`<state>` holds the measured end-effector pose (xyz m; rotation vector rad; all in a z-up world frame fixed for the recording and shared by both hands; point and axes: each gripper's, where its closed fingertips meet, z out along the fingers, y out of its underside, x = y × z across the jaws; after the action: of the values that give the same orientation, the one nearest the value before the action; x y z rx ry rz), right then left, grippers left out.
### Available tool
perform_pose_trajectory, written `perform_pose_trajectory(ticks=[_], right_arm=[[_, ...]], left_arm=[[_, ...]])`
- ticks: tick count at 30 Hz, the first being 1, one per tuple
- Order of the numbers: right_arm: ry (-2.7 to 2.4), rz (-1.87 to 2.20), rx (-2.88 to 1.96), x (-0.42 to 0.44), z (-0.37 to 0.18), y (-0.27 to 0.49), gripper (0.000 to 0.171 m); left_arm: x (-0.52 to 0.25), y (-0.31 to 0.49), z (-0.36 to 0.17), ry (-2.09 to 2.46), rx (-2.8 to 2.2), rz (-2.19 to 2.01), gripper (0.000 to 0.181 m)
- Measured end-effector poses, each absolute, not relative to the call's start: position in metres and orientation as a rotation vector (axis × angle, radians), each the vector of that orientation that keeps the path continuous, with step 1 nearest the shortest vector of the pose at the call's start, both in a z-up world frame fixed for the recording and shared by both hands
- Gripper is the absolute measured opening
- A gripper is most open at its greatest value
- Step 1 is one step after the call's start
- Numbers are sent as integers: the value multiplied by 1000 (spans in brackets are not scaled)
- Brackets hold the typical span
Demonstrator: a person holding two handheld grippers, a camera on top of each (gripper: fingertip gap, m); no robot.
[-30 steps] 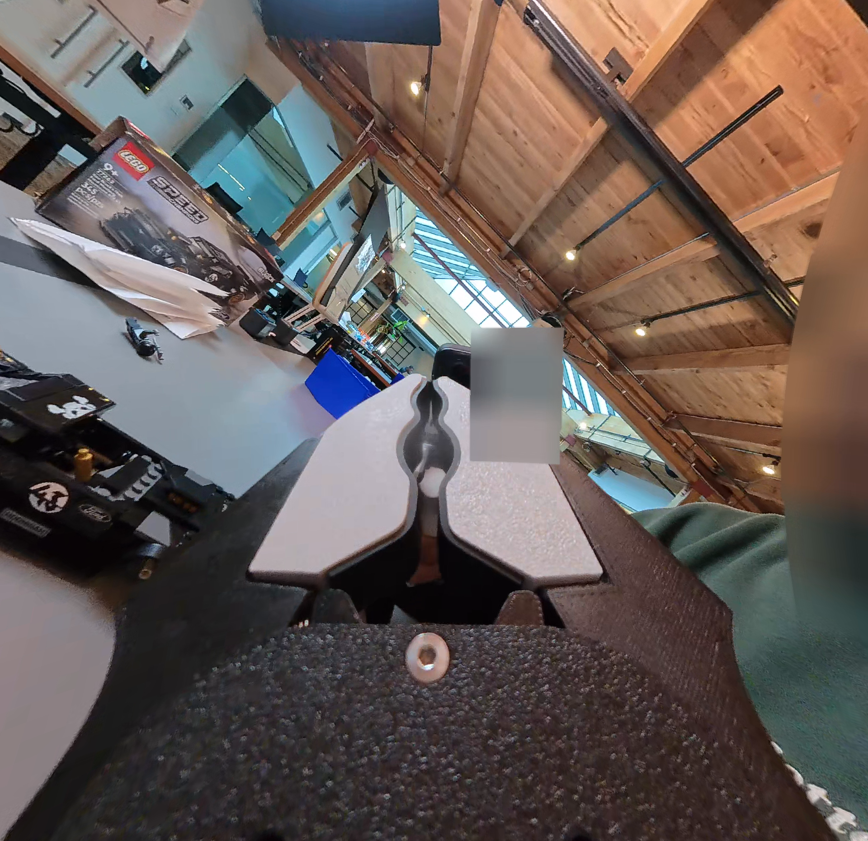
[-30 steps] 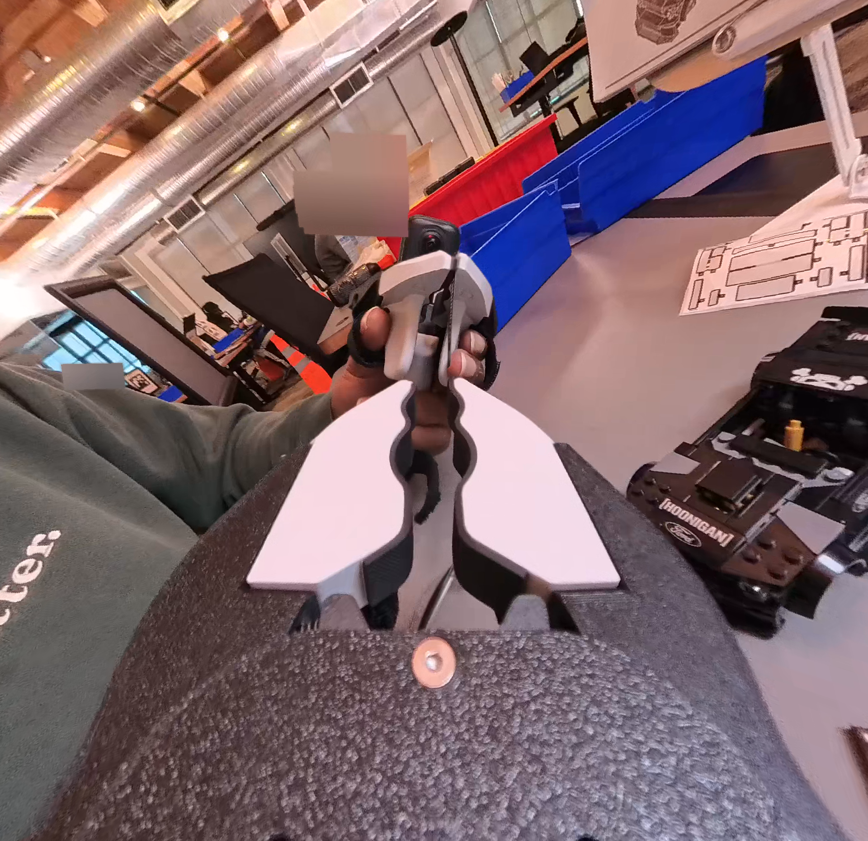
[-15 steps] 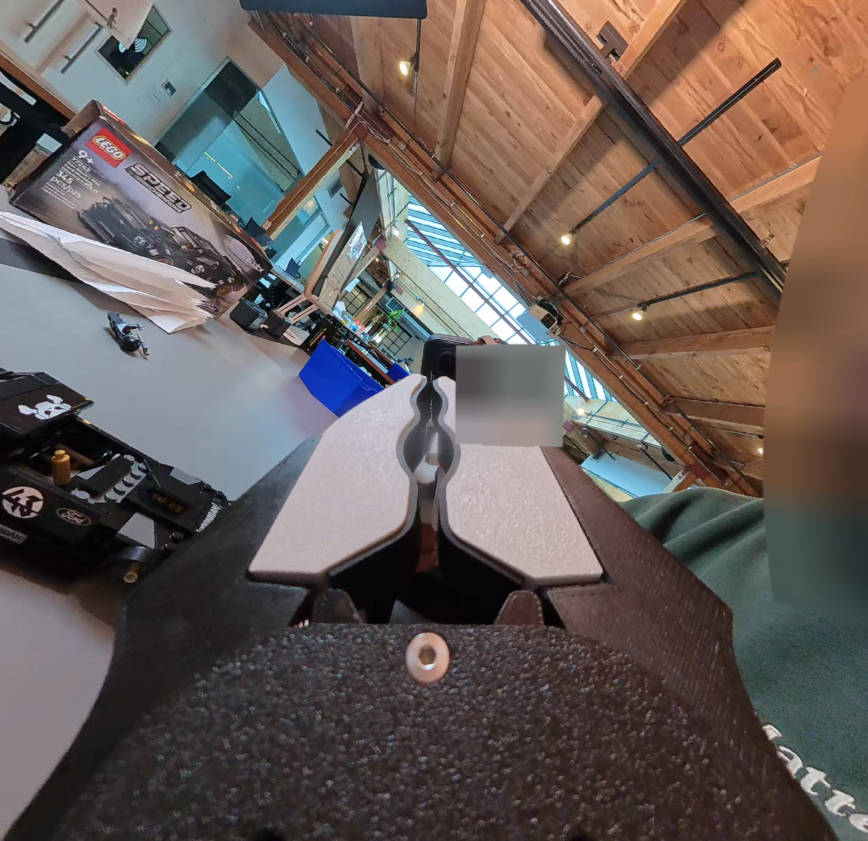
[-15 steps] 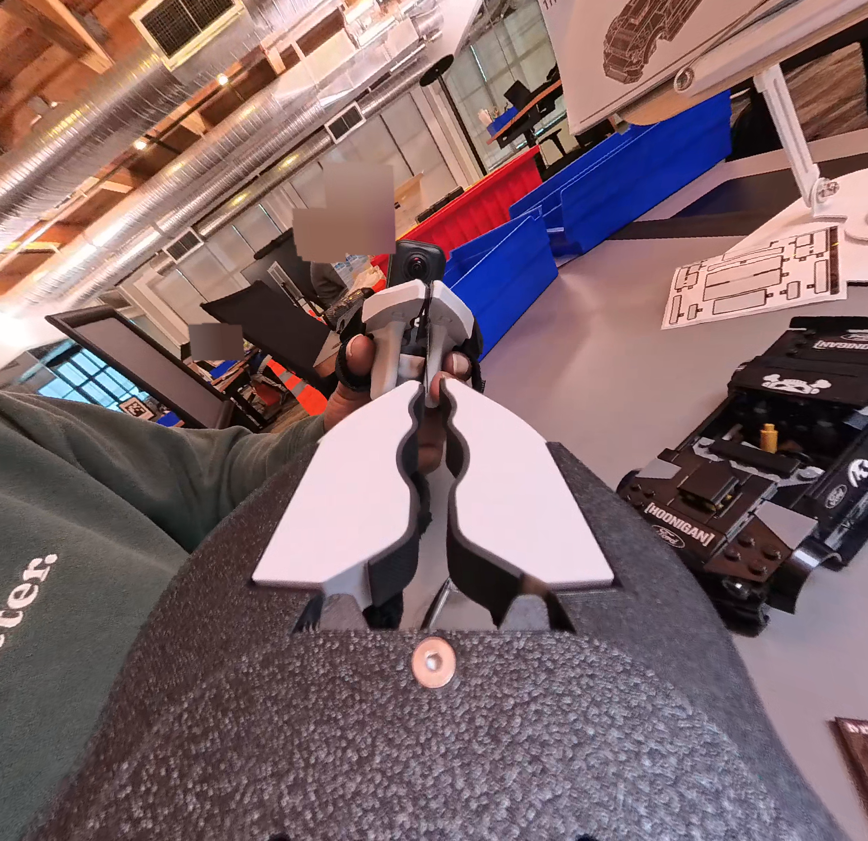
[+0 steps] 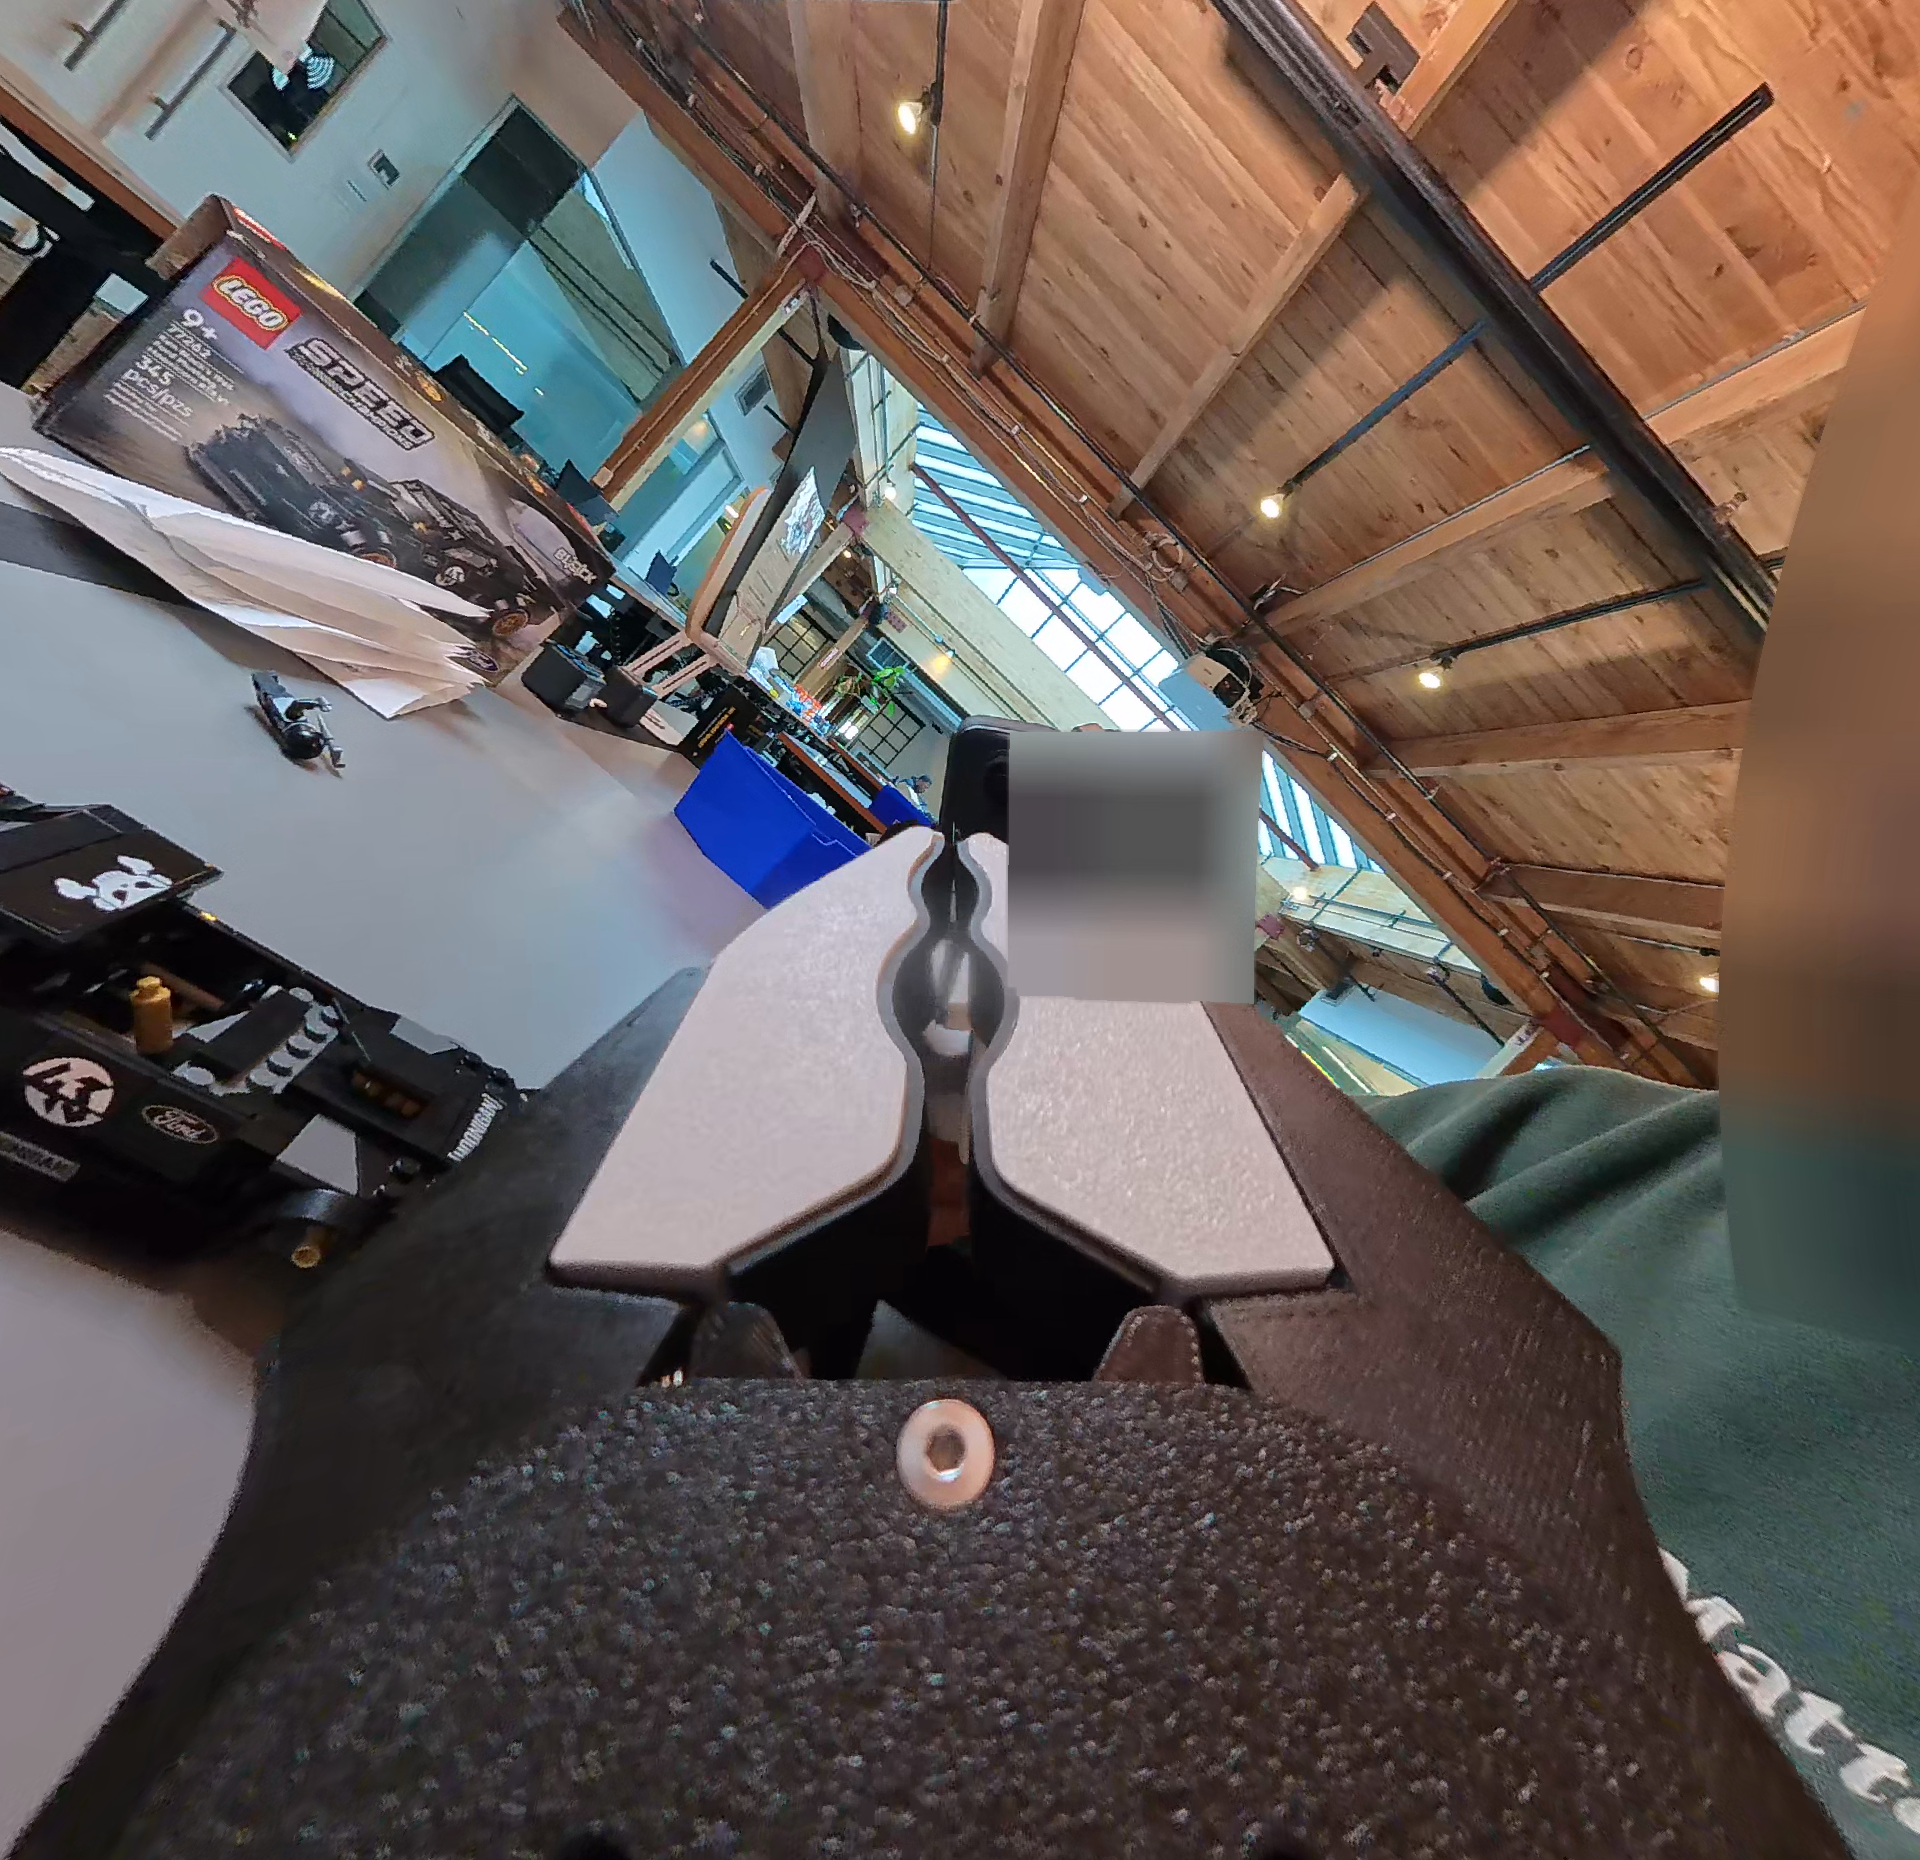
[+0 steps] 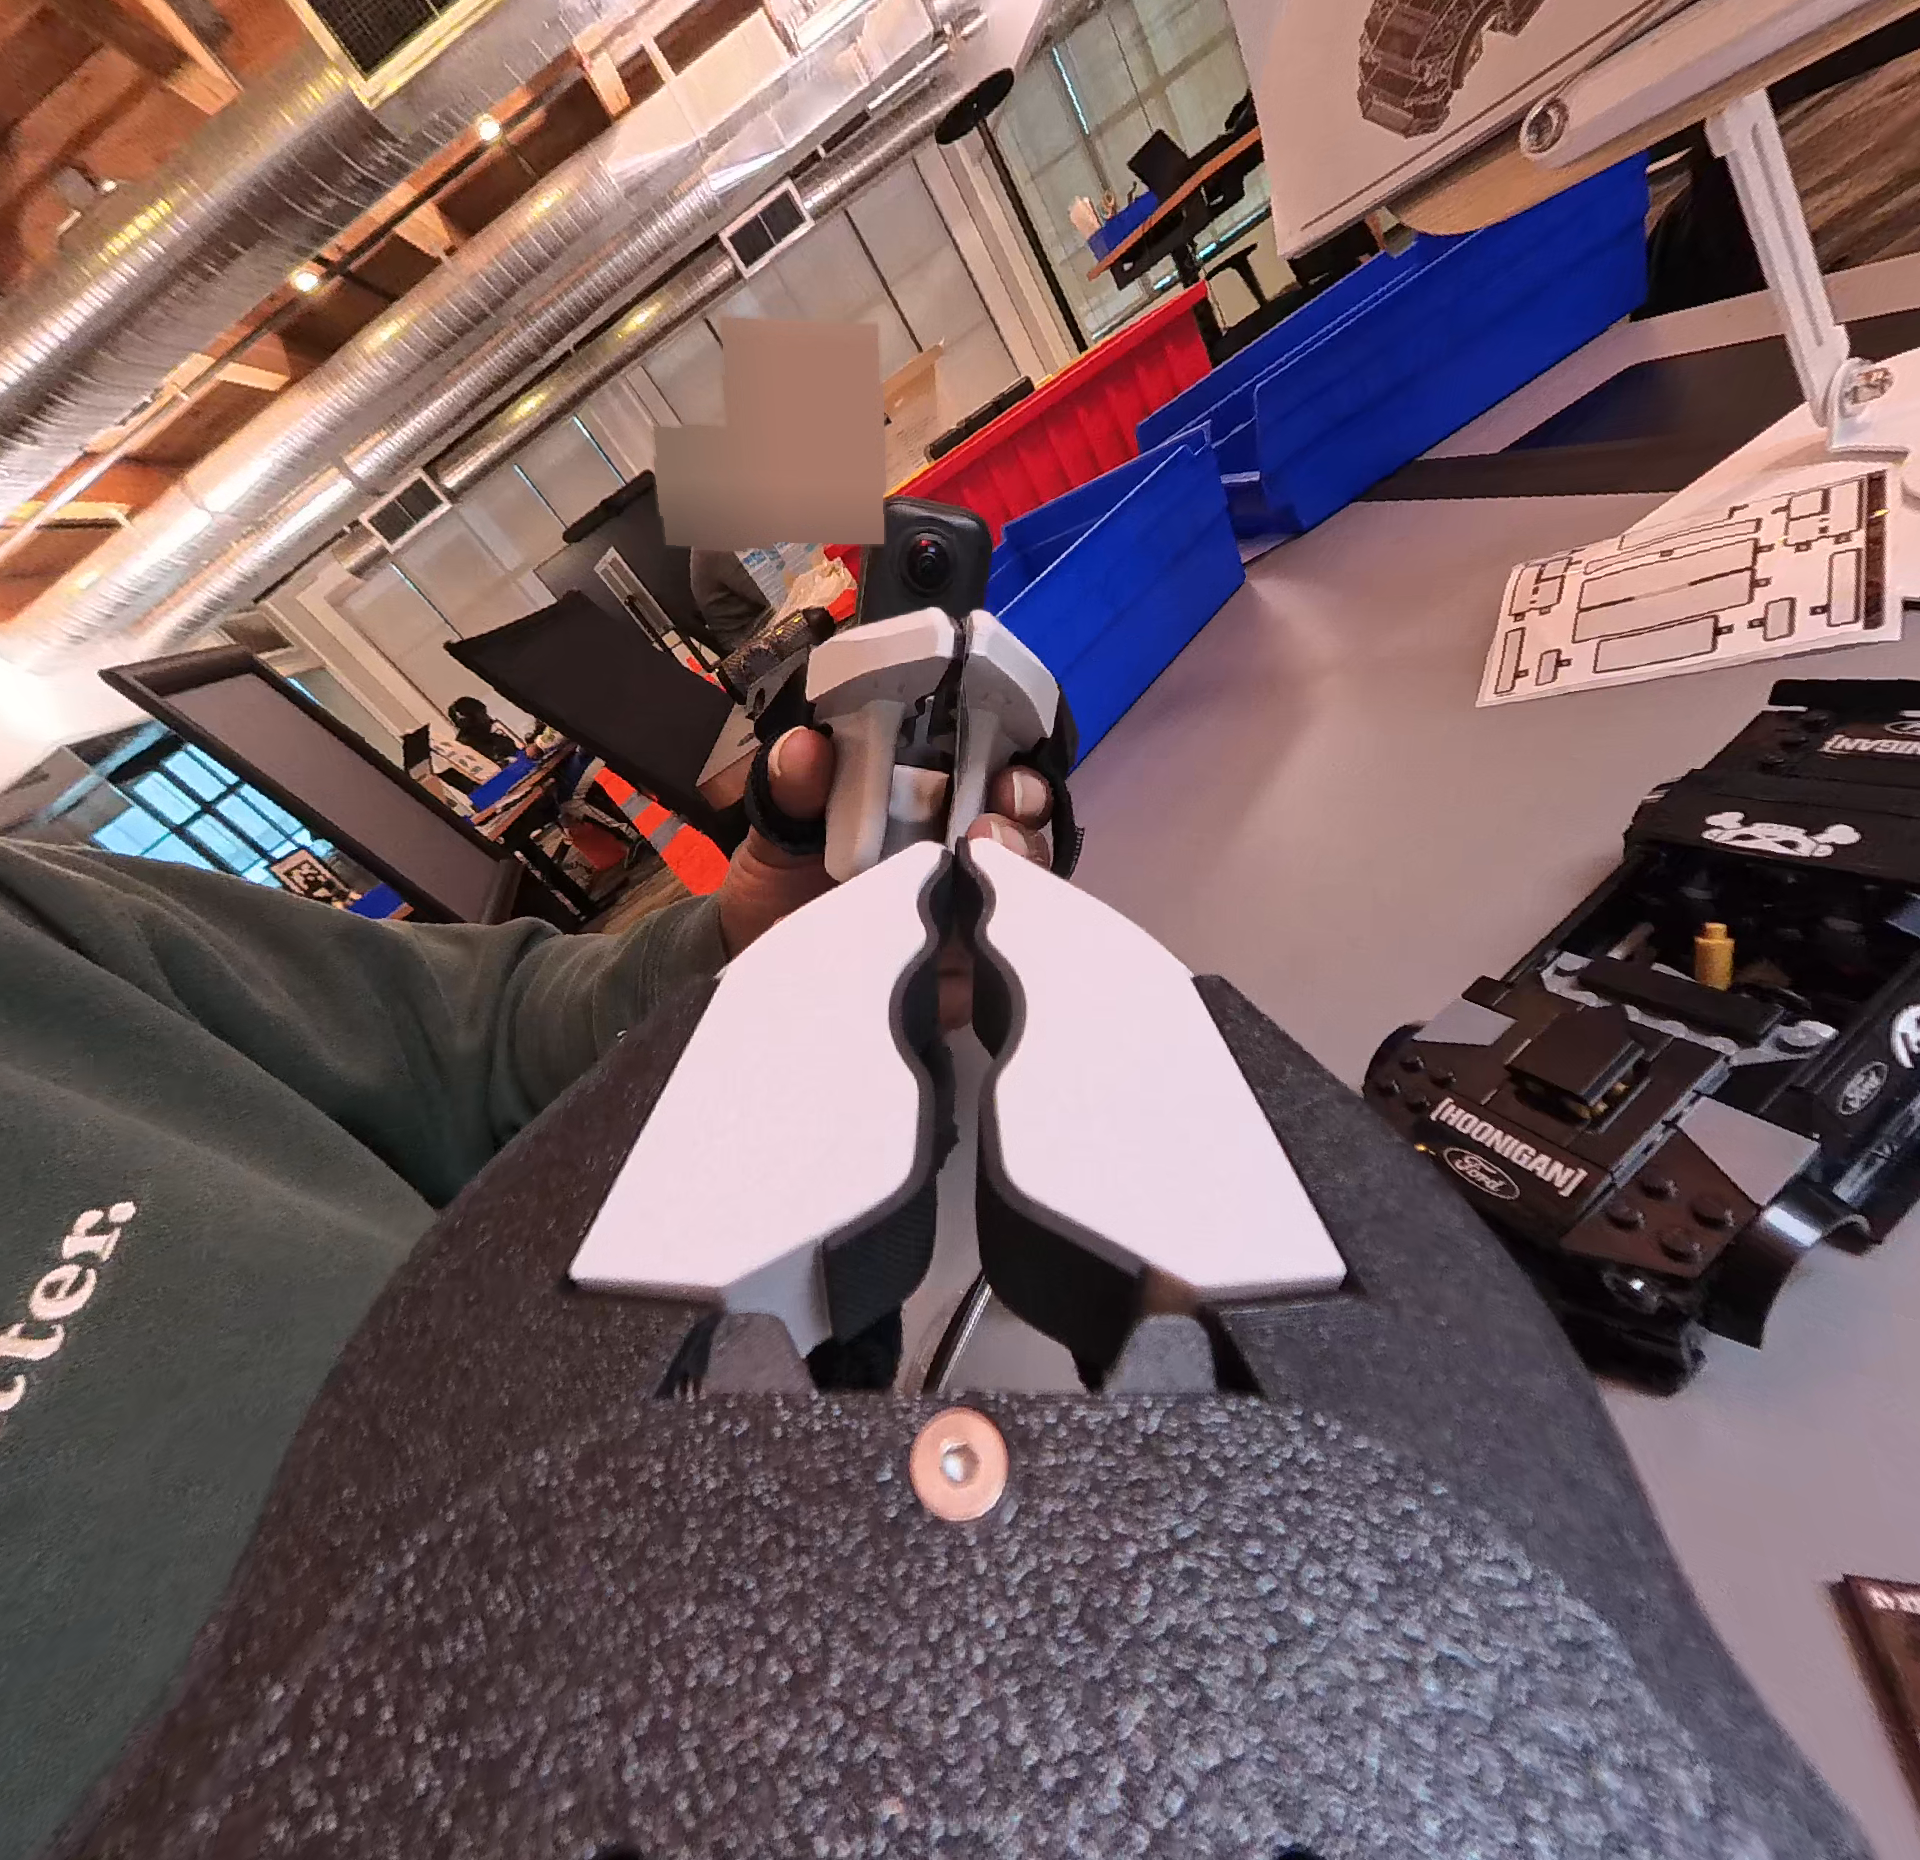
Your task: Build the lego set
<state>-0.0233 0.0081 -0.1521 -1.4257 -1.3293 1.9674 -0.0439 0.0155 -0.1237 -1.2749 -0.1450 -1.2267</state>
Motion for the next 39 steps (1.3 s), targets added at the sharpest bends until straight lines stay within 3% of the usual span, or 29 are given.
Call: perform_pose_trajectory(ticks=[7, 13, 17, 27, 31, 39], right_arm=[[-1373, 1999, -1370, -15, -141, 7, 0], [-1480, 1948, -1230, -1, -124, 5, 0], [-1503, 1971, -1174, 8, -114, 7, 0], [-1674, 1934, -1267, 36, -136, 5, 0], [-1621, 1932, -1311, 44, -146, 12, 0], [-1583, 1912, -1320, 45, -146, 19, 0]], left_arm=[[-38, 12, -120, -64, -1323, -1210, 25], [-16, 2, -124, 263, -1524, -967, 42], [-10, 2, -149, 451, -1710, -714, 70], [14, -45, -261, 1087, -2133, -587, 62], [31, -51, -271, 1212, -2109, -592, 62], [29, -53, -280, 1313, -2146, -433, 27]])
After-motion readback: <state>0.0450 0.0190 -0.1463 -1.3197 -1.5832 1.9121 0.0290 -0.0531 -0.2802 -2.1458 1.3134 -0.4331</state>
